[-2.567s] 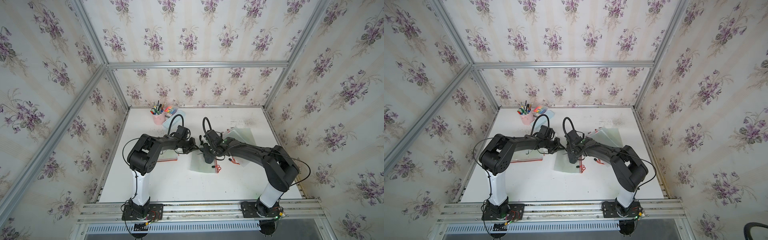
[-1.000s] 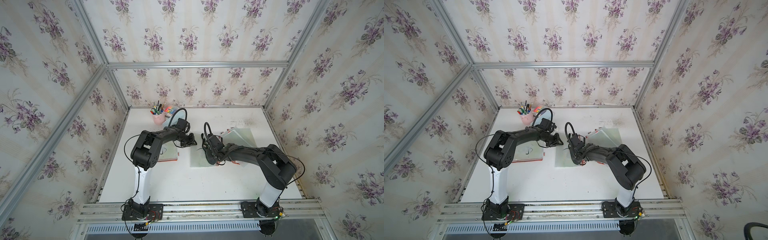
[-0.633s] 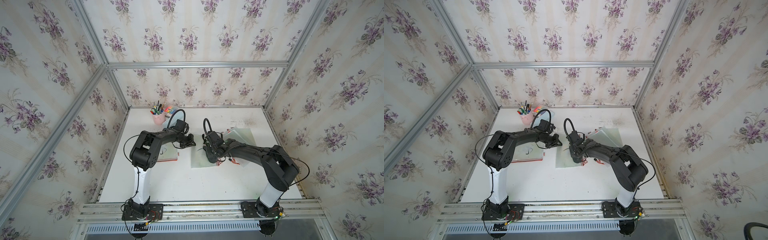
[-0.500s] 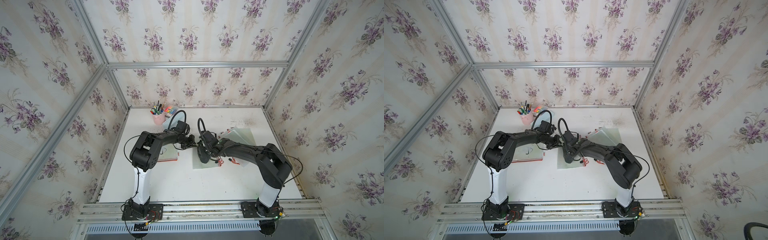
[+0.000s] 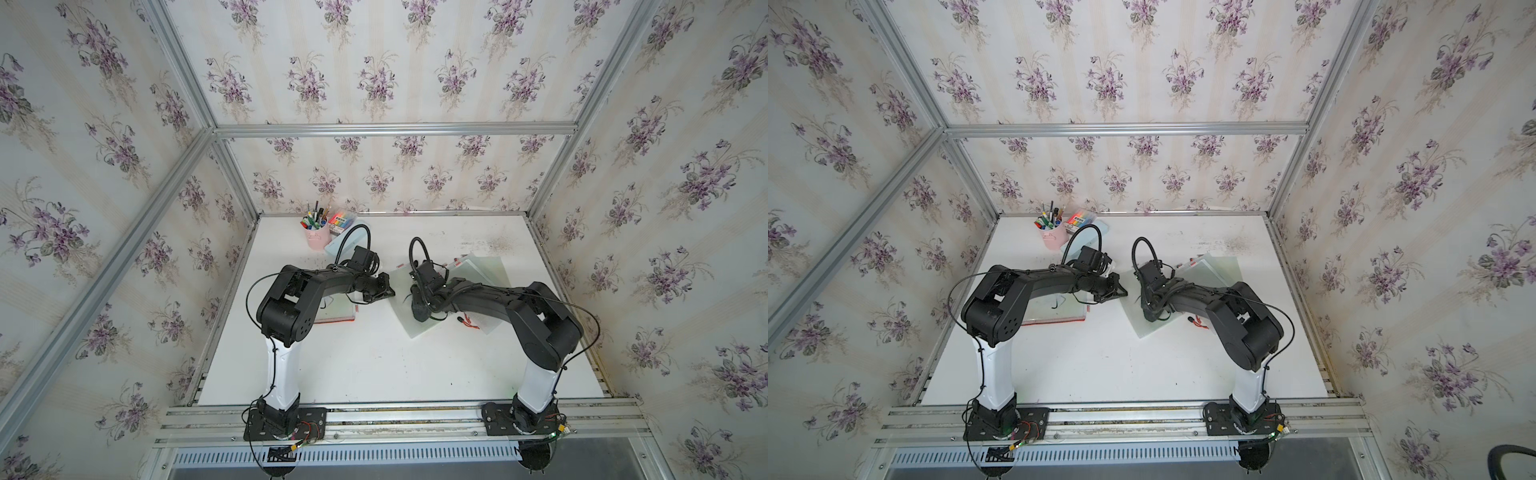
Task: Wipe the document bag
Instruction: Wipe the dirt from the document bag.
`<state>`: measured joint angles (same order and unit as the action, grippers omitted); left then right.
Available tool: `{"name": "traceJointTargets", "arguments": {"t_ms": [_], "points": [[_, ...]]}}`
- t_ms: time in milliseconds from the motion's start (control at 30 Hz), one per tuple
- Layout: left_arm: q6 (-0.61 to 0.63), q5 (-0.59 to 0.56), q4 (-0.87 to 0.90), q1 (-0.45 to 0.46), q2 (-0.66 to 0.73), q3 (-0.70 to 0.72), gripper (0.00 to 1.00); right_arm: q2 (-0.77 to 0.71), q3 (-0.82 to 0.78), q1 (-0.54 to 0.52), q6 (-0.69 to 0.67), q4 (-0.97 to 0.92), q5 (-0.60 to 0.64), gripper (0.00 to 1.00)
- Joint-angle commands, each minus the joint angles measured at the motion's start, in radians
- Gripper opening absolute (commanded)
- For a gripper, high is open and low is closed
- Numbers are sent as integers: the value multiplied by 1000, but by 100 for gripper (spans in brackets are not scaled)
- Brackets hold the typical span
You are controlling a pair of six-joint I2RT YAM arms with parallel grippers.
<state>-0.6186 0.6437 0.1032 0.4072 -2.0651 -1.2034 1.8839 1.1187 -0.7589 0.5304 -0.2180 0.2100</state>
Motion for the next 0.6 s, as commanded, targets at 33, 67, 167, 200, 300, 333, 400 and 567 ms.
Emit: {"name": "traceJointTargets", "arguments": {"t_ms": [33, 67, 167, 200, 300, 333, 400, 567], "points": [[0, -79, 140, 5, -26, -3, 0, 87, 109, -91, -68, -37, -46, 23], [3, -81, 143, 5, -24, -7, 0, 87, 110, -82, -73, -51, -31, 23], [25, -88, 153, 5, -14, -14, 0, 36, 40, 6, -75, -54, 11, 23], [33, -85, 154, 5, -10, -13, 0, 16, 14, 46, -73, -49, 12, 23], [50, -76, 159, 6, -7, -15, 0, 5, 3, 109, -77, -64, 31, 23], [57, -75, 159, 5, -10, -15, 0, 17, 19, 106, -82, -68, 23, 23], [61, -67, 158, 5, -15, -16, 0, 51, 55, 71, -78, -58, -39, 23], [76, -54, 170, 5, -31, -36, 0, 133, 169, -51, -130, -84, -100, 24]]}}
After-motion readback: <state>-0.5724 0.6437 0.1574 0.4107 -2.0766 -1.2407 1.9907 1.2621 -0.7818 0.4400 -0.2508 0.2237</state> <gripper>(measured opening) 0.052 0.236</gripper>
